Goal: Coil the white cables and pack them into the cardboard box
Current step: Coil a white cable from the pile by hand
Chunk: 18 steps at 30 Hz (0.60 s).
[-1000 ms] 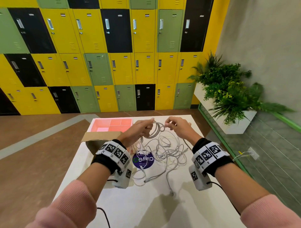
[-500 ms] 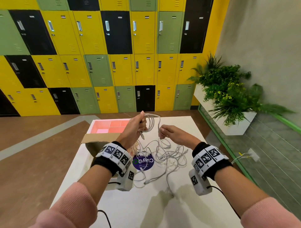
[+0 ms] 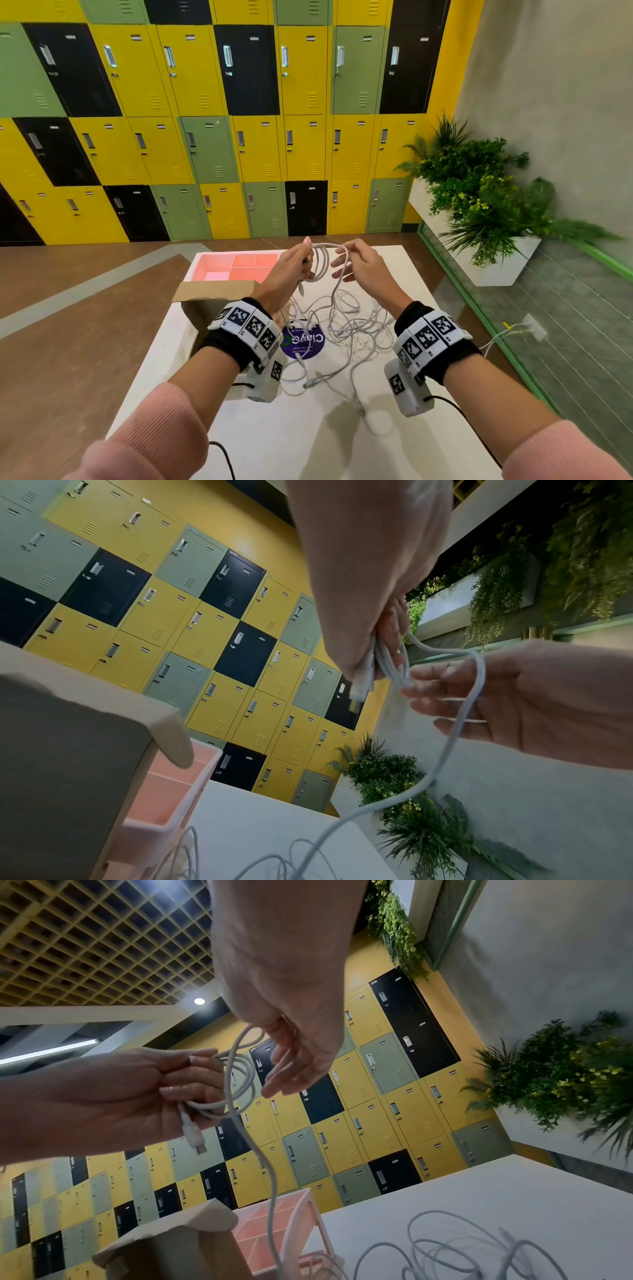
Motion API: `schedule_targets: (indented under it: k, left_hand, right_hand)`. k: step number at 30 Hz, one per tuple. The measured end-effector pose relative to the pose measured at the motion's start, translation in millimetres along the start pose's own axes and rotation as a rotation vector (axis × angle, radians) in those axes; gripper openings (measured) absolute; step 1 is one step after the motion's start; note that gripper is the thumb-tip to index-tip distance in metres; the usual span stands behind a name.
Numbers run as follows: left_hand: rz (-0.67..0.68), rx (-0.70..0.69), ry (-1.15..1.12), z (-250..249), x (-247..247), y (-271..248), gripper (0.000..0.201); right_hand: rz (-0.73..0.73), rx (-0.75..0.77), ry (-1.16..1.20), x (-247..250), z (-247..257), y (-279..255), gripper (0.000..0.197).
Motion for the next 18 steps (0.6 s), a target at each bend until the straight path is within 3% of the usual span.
schedule_targets:
  k: [7,11,14,18]
  left_hand:
    - [-0.018,-0.008,-0.062,-2.2,4.3,-4.1,0.049]
    - [-0.002,0.013,-0.094,-0.7,2.5,-1.3,0.042]
    - [0.064,0.081,-0.174,-3.2,-0.4,0.1,0.04]
    - [0.171,0.123,-0.233,-9.3,0.0,-3.0,0.042]
  right_hand:
    - [-0.079,0.142,-0.041,7.5,5.9,-2.9,0.036]
    - [-0.029,0.172,-0.057,9.9,9.6,-5.6,0.026]
    - [-0.025,0.16,-0.025,11.9,8.2,-6.0,0.02]
    - [0.051,0.078,0.019,13.5,2.8,-4.0,0.027]
Point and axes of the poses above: each hand's wrist, its own y-axis towards the middle knuckle, its own x-axis out of the back of the hand, z = x × y, the point moved 2 cm from there along y, towards the middle knuckle, and after that the axes turned 8 degrees about y, right-handed, at the moved point
